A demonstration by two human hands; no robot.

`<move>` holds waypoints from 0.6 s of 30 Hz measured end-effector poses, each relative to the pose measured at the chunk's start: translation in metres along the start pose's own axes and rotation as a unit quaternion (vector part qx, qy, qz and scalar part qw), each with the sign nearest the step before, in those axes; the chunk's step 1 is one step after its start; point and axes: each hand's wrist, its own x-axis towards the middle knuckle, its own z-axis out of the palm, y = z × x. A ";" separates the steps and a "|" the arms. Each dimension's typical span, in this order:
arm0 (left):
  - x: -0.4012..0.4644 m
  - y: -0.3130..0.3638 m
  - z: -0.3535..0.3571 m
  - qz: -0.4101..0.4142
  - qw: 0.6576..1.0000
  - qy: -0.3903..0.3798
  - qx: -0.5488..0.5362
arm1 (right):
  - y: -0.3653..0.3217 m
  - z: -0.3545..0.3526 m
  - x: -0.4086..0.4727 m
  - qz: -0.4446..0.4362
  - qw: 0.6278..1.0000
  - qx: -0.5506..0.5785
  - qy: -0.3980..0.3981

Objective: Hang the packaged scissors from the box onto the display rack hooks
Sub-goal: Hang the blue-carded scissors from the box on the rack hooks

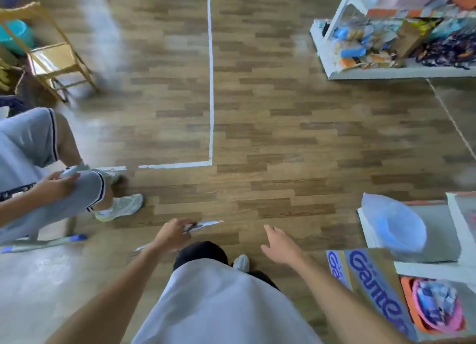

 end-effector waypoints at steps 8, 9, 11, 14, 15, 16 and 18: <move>0.146 0.051 -0.080 -0.022 0.995 0.046 -0.089 | -0.032 -0.161 0.139 -0.051 0.997 -0.054 0.002; 0.171 0.060 -0.093 -0.013 0.994 0.055 -0.094 | -0.037 -0.182 0.159 -0.049 0.997 -0.057 0.009; 0.220 0.079 -0.123 0.007 0.993 0.063 -0.102 | -0.048 -0.226 0.198 -0.040 0.997 -0.067 0.019; 0.285 0.113 -0.175 0.031 0.992 0.063 -0.103 | -0.065 -0.289 0.247 -0.023 0.997 -0.074 0.028; 0.306 0.125 -0.193 0.037 0.991 0.063 -0.110 | -0.071 -0.308 0.261 -0.018 0.997 -0.068 0.029; 0.325 0.137 -0.211 0.039 0.991 0.060 -0.116 | -0.077 -0.327 0.275 -0.013 0.998 -0.061 0.030; 0.362 0.158 -0.244 0.042 0.992 0.054 -0.107 | -0.086 -0.363 0.301 -0.006 0.998 -0.050 0.035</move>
